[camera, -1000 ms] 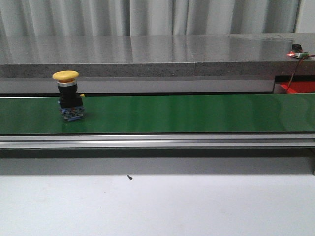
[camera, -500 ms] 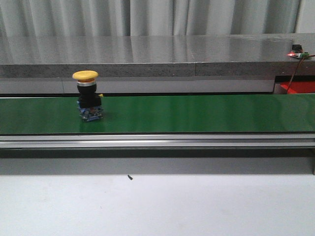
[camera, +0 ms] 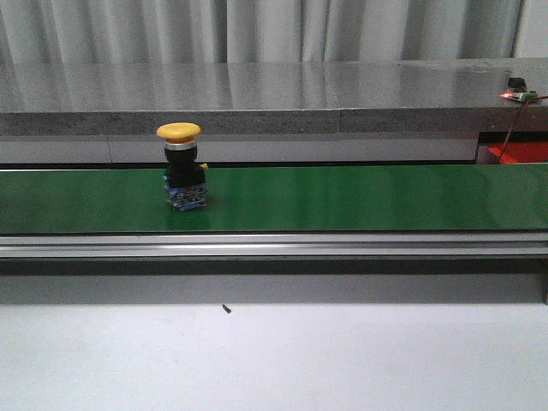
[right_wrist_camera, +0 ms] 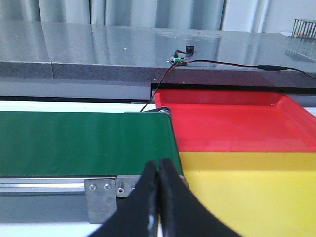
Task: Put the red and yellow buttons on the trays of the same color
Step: 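Lower the red button onto the belt and release it with the left gripper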
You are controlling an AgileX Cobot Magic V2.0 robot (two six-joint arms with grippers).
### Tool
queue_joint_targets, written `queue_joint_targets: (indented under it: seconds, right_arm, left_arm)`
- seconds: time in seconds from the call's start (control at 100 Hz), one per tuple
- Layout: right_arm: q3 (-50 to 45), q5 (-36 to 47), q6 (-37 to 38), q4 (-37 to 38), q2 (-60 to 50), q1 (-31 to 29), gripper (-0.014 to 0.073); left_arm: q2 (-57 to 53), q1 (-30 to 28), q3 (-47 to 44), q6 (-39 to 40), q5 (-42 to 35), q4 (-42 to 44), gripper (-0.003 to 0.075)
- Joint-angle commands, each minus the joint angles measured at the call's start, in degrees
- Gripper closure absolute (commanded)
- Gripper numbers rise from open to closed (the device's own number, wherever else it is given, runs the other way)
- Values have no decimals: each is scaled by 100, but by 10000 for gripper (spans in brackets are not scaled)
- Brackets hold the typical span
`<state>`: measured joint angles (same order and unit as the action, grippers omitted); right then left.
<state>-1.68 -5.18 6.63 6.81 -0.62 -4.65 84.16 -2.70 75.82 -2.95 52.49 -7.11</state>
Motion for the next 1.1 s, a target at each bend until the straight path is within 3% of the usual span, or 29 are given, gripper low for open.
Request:
queue_joint_targets:
  seconds: [0.0,0.27,0.65,1.09]
  right_arm:
    - [103,444,-26,41,-106,-41,662]
    - [103,444,-26,41,-106,-41,662]
    - [103,444,-31,76,-106,-41,662]
    - [120,754,-31,77,-106,-41,662]
  left_arm:
    - [-408,221,141,-11,-122,-93,740]
    - [-918,783,-24,-11,-64,-93,740]
    - [-2113,808,-1308,-11,-303,-240,740]
    - [-4303,808,-2853,-11,-803,-106,739]
